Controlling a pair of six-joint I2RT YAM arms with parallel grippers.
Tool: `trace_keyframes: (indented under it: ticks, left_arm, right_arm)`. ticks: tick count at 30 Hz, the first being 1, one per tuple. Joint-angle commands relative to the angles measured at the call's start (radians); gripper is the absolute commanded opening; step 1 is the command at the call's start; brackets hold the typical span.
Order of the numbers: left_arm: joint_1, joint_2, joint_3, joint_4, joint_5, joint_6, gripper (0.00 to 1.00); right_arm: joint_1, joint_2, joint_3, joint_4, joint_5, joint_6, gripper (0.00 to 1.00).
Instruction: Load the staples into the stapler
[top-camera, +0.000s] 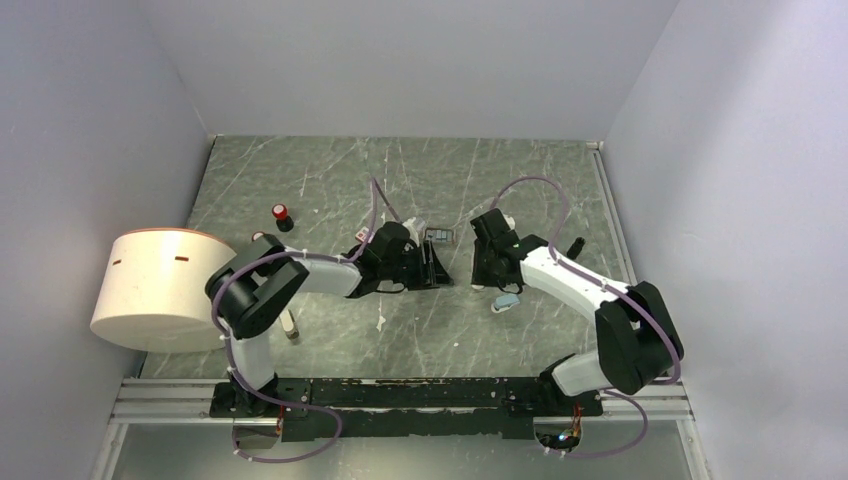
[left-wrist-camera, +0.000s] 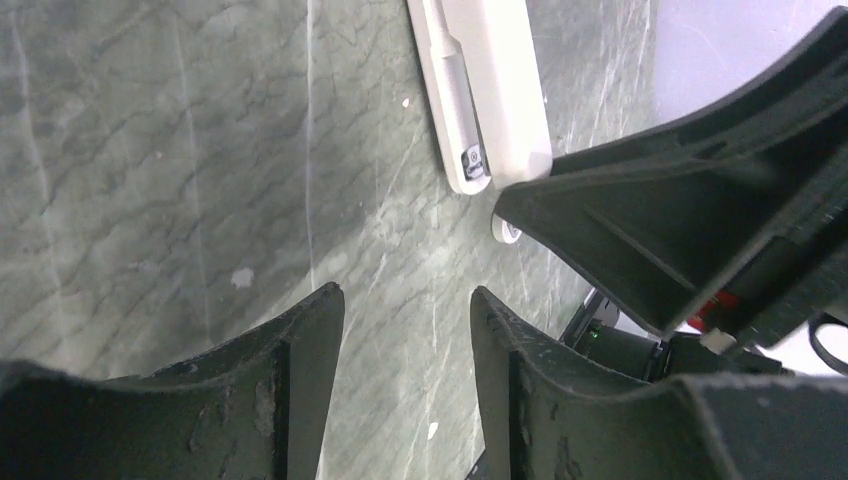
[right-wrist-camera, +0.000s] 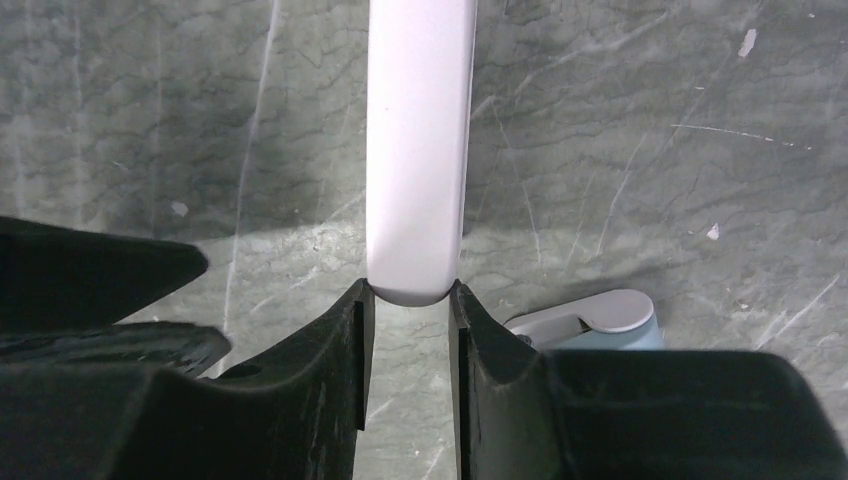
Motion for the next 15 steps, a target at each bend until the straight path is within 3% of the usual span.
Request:
trace_keyframes:
  ticks: [1, 8, 15]
  left_arm:
    - [-0.018, 0.049, 0.057, 0.099, 0.015, -0.006, 0.54]
    - [-0.039, 0.148, 0.101, 0.173, 0.026, -0.024, 0.47]
    - [-0.045, 0.202, 0.103, 0.246, 0.032, -0.048, 0.46]
  right_arm:
    - [0.004, -0.045, 0.029, -0.006, -0.003, 0.051, 0.17]
    - [0.003, -0.096, -0.019, 0.024, -0.029, 0.122, 0.10]
    - [0.003, -0.129, -0.045, 0.039, -0.053, 0.151, 0.08]
